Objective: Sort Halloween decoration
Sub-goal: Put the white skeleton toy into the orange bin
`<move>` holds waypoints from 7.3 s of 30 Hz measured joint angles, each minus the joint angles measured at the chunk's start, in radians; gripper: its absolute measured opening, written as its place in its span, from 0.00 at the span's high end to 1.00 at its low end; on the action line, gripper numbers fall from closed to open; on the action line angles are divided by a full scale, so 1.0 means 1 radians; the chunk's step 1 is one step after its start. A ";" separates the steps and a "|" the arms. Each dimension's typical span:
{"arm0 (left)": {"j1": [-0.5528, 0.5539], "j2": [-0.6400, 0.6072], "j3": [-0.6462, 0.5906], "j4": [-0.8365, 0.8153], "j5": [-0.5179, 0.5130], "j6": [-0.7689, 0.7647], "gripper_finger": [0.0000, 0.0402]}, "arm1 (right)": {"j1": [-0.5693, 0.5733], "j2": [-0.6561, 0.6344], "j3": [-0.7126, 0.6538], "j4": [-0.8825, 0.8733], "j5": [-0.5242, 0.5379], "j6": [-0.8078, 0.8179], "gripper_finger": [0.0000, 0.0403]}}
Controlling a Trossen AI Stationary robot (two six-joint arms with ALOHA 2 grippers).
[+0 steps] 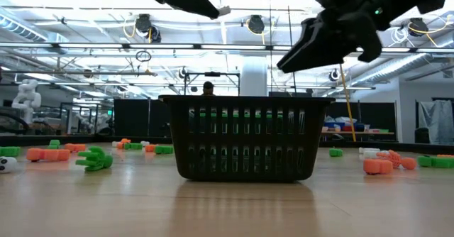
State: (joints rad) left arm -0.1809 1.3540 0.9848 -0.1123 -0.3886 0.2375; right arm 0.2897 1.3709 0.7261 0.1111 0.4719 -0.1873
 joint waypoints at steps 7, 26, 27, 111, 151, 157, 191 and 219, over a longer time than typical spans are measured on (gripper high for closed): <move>0.204 0.005 0.000 0.013 0.102 -0.069 0.94 | -0.014 -0.053 -0.083 0.055 -0.001 -0.029 0.71; 0.566 0.333 0.000 0.158 0.442 -0.211 0.94 | -0.017 -0.053 -0.313 0.407 -0.001 0.142 0.71; 0.567 0.350 0.000 0.168 0.442 -0.216 0.94 | -0.017 -0.053 -0.313 0.410 -0.001 0.134 0.71; 0.316 0.150 -0.285 0.291 0.197 -0.380 0.69 | -0.063 -0.200 -0.596 -0.134 0.265 1.114 0.51; 0.289 0.150 -0.285 0.408 0.197 -0.417 0.69 | -0.082 -0.195 -0.260 0.100 0.366 -0.140 0.99; 0.277 0.150 -0.285 0.420 0.197 -0.417 0.69 | -0.092 -0.196 -0.127 0.093 0.364 -0.337 0.99; 0.276 0.101 -0.284 0.376 0.203 -0.442 0.69 | -0.065 -0.197 -0.041 0.036 0.363 -0.315 0.99; 0.265 0.102 -0.284 0.306 0.215 -0.431 0.69 | -0.179 -0.152 -0.007 0.150 0.211 -0.135 0.99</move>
State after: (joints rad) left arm 0.0839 1.4559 0.7006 0.1938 -0.1736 -0.1936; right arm 0.1103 1.2185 0.7192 0.2613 0.6830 -0.3225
